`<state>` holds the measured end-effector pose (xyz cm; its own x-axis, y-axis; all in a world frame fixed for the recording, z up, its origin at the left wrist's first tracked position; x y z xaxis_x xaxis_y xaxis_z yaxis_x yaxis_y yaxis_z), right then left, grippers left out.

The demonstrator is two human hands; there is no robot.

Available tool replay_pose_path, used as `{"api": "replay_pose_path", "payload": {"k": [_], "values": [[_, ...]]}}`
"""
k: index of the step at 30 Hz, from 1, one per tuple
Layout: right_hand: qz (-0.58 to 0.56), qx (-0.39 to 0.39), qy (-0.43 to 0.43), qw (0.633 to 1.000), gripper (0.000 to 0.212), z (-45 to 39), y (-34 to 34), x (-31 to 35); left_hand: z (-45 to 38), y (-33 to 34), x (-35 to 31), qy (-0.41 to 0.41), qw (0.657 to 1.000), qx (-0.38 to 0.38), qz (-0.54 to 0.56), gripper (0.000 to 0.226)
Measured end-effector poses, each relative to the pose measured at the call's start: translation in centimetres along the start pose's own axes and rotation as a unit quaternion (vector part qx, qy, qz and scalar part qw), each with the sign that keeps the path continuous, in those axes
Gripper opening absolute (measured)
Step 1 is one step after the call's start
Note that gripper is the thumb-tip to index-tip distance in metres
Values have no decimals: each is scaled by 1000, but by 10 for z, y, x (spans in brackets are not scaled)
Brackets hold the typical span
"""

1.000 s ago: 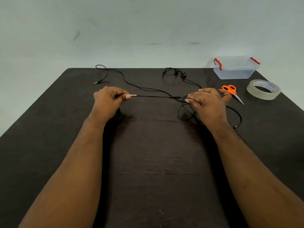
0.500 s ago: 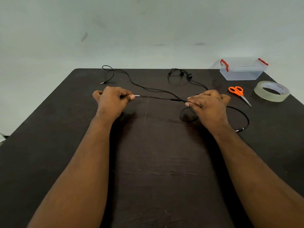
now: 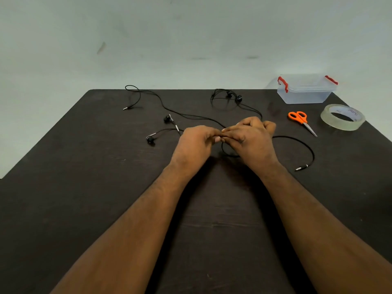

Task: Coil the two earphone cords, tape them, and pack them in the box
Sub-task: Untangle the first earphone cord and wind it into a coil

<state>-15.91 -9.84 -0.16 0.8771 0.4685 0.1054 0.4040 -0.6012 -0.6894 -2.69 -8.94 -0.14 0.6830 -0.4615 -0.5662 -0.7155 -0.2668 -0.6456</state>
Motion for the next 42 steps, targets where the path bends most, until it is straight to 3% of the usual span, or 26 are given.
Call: {"api": "replay_pose_path", "payload": {"k": [6, 9, 13, 16, 20, 26, 30, 32, 35, 38, 42], "values": [[-47, -22, 75, 996, 21, 0, -9, -22, -8, -35, 21, 9, 994, -105, -31, 14], [-66, -12, 70, 995, 19, 0, -6, -20, -8, -45, 28, 9, 992, -121, -39, 14], [-84, 5, 89, 992, 20, 1, -7, -31, -7, -68, 52, -48, 982, -184, -13, 15], [-116, 27, 69, 991, 23, 0, -4, -26, -6, -84, 72, -85, 978, -185, -37, 16], [-52, 10, 84, 995, 14, 2, -8, -32, -1, -99, 91, -113, 973, -196, -55, 16], [27, -11, 98, 995, 17, 3, -19, -39, 8, -125, 108, -161, 951, -252, -78, 20], [-7, 0, 120, 993, 13, 4, -14, -33, 9, -119, 114, -212, 944, -237, -94, 25], [-35, 9, 121, 992, 12, 4, -8, -24, 4, -106, 105, -227, 948, -182, -128, 44], [-46, 4, 88, 995, 13, 2, -5, -8, -3, -59, 52, -111, 987, -110, 21, 58], [-49, -14, 57, 997, 13, 2, -9, -1, 4, -15, 9, -73, 991, -44, 108, 39], [-17, -16, 39, 999, 10, 2, -11, 0, 7, -12, 3, -28, 995, -60, 79, 13]]}}
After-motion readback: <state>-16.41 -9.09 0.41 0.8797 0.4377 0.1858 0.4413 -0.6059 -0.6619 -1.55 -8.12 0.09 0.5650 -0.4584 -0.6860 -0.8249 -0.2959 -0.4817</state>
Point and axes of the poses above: each hand's wrist, its own z-axis away from the middle knuckle, its own y-axis out of the palm, x = y × z, the point moved 7 cm from there along -z, towards the middle knuckle, and after that the axes turned 5 degrees about -x, right-handed, at the moved point
